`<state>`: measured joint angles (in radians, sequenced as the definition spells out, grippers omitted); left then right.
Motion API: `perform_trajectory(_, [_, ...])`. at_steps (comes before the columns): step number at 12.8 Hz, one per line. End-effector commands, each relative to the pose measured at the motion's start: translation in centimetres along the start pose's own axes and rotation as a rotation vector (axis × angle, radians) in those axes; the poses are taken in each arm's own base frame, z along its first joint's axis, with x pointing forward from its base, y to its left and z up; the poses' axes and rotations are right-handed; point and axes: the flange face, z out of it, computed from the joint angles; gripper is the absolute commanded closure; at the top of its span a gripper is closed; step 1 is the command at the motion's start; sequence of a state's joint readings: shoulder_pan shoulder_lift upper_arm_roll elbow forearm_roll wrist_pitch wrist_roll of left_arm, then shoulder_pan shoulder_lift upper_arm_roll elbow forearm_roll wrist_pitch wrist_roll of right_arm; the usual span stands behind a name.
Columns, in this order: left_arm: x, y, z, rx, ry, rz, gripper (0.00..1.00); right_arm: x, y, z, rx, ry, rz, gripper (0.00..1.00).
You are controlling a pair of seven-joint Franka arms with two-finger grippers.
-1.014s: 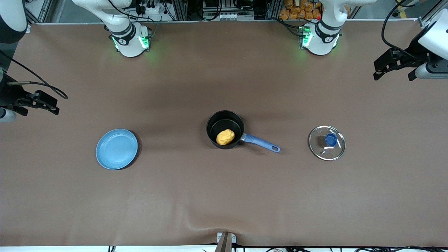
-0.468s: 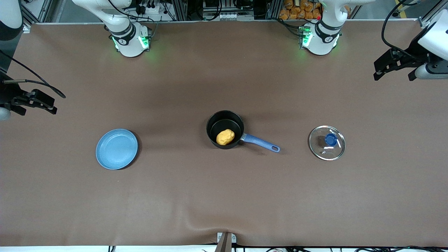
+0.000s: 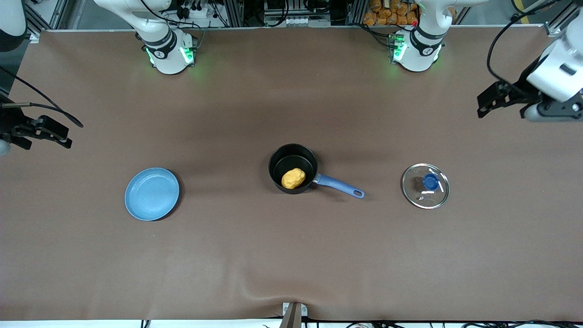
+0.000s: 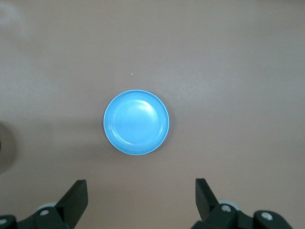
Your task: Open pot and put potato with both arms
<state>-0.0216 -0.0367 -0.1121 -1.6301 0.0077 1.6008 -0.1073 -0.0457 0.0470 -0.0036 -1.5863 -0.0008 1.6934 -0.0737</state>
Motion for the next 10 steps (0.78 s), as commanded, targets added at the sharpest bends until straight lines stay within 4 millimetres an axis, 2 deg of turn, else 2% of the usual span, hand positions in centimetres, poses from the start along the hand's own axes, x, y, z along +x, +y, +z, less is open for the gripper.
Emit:
perform_trajectory(1, [0.0, 0.0, 1.9, -0.013, 0.006, -0.007, 0.00, -0.9, -0.2, -0.6, 0.017, 0.015, -0.016, 0.00])
perform_trajectory(3, [0.1, -0.1, 1.7, -0.012, 0.014, -0.009, 0.00, -0.9, 0.3, -0.7, 0.016, 0.018, -0.009, 0.00])
perform_trajectory(6, [-0.6, 0.0, 0.0, -0.008, 0.027, -0.010, 0.00, -0.9, 0.3, -0.5, 0.016, 0.015, -0.008, 0.00])
perform_trajectory(8, [-1.8, -0.2, -2.5, -0.005, 0.032, -0.018, 0.00, -0.9, 0.2, -0.5, 0.017, 0.015, -0.010, 0.00])
perform_trajectory(10, [-1.9, -0.5, -4.6, -0.005, 0.049, -0.024, 0.00, -0.9, 0.3, -0.5, 0.015, 0.015, -0.010, 0.00])
